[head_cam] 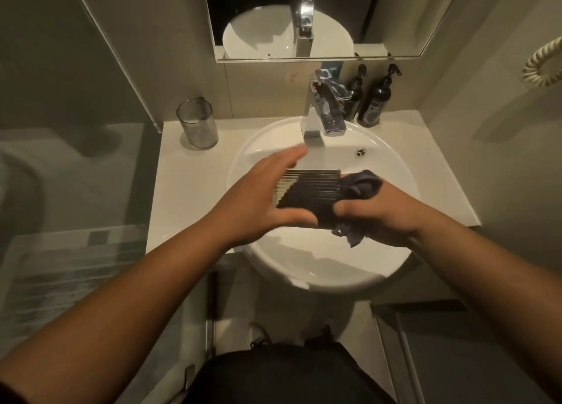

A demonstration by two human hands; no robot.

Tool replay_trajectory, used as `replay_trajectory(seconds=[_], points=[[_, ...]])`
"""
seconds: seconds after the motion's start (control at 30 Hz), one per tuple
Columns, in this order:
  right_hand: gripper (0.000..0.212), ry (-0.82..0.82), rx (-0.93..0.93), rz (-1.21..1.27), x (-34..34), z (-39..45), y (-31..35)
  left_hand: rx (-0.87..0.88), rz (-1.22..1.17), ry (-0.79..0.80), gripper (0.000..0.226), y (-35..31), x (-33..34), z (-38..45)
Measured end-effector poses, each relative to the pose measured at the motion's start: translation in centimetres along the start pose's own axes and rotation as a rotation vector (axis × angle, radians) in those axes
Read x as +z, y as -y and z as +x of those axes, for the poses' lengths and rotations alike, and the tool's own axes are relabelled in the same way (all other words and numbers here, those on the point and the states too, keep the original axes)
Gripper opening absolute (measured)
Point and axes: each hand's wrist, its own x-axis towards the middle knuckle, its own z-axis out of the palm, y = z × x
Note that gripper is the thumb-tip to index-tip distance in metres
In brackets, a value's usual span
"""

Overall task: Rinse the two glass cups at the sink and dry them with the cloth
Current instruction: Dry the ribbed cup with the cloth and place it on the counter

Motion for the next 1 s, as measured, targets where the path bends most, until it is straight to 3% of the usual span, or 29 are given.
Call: replay_trajectory(seconds=[0.07,0.13,0.17,0.23,0.33,0.5,0.63,0.73,0.83,0.87,0.9,1.0], points=[[0.039,-0.014,-0.064,-0.172,-1.1,-0.9,0.7,-0.237,-0.478,-0.087,0.069,-0.5,-0.3,0.5],[0.039,-0.007,-0.153,-0.658,-1.5,-1.6,1.8,-0.525,-0.909,0.025,0.072,-1.0,-0.1,1.2],[0.037,0.009,-0.232,-0.923,-1.4,-1.8,2.1,-0.599,-1.013,0.064,0.073,-1.6,0.1,1.4],[0.033,0.062,-0.390,-1.245,-1.0,-1.8,2.5,-0.617,-1.004,-0.005,0.067,-3.0,0.6,2.2],[0.032,0.101,-0.477,-1.330,-1.4,-1.5,2.4,-0.492,-0.825,-0.234,0.042,-5.1,1.5,3.3],[0.034,0.017,-0.335,-0.999,-1.2,-1.9,1.6,-0.321,-0.604,-0.351,0.022,-6.3,2.1,4.1],[0.037,0.023,-0.165,-0.332,-0.7,-2.4,2.0,-0.246,-0.578,-0.399,0.026,-6.2,2.3,4.2],[0.026,0.006,-0.080,0.276,-0.2,-2.4,2.3,-0.094,-0.506,-0.447,0.030,-6.1,2.7,3.8],[0.031,0.056,-0.067,0.450,-0.2,-2.9,3.1,0.045,-0.479,-0.457,0.030,-5.6,3.0,3.2],[0.030,0.065,-0.086,0.373,-0.5,-3.1,3.6,0.066,-0.525,-0.417,0.030,-5.4,2.9,3.2],[0.029,0.063,-0.163,0.131,-1.0,-3.4,4.0,0.055,-0.621,-0.357,0.030,-5.3,2.6,3.2],[0.019,0.054,-0.584,-1.140,-2.7,-3.0,4.4,-0.262,-0.957,-0.097,0.045,-6.2,0.9,3.7]])
